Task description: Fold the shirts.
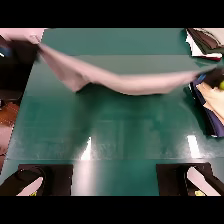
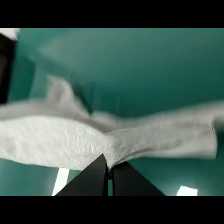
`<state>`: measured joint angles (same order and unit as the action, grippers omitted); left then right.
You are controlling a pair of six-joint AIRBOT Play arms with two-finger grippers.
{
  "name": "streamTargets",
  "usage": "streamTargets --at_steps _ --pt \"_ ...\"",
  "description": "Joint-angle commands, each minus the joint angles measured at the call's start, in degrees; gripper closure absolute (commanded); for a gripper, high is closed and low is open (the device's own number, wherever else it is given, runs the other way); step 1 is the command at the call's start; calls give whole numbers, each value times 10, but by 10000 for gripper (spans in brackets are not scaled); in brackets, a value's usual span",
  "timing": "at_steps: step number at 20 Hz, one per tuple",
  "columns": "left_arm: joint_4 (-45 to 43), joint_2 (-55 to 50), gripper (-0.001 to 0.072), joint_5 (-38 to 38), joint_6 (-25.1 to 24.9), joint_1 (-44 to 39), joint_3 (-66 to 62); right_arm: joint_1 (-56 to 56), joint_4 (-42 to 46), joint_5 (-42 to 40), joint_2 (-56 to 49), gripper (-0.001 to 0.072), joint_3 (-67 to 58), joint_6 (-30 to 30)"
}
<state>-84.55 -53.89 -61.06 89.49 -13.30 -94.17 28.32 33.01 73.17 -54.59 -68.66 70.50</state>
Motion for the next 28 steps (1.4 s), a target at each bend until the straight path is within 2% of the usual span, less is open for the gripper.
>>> streamTargets --at_steps 1,4,8,10,12,14,17,18,20,22,24,26,28 --pt "-22 0 689 -1 -12 0 -201 1 -5 -35 63 700 -195 12" --pt "10 6 689 5 -14 0 -303 1 96 -38 97 700 -327 59" --pt "83 52 690 27 -14 0 -314 1 228 -19 125 700 -430 109" --pt "124 56 689 20 -19 0 -313 1 253 37 112 700 -476 122" --pt "129 56 689 -9 -29 0 -297 1 265 112 83 701 -513 130" --pt "99 55 689 -48 -29 0 -232 1 272 176 42 702 -516 145" --pt "83 29 689 -119 -29 0 -85 -7 273 216 -13 702 -431 155" --pt "83 8 688 -144 -30 0 -42 -18 289 231 -36 702 -399 156" --pt "83 -42 689 -160 -44 0 28 -64 387 259 -89 702 -332 161" --pt "82 -108 688 -139 -60 0 72 -111 475 264 -144 702 -280 168" --pt "80 -180 688 -96 -61 0 77 -143 486 260 -211 702 -247 171" --pt "80 -239 688 -21 -77 0 77 -164 498 242 -276 702 -240 176" --pt "80 -287 688 71 -86 0 76 -173 497 190 -325 702 -240 179"
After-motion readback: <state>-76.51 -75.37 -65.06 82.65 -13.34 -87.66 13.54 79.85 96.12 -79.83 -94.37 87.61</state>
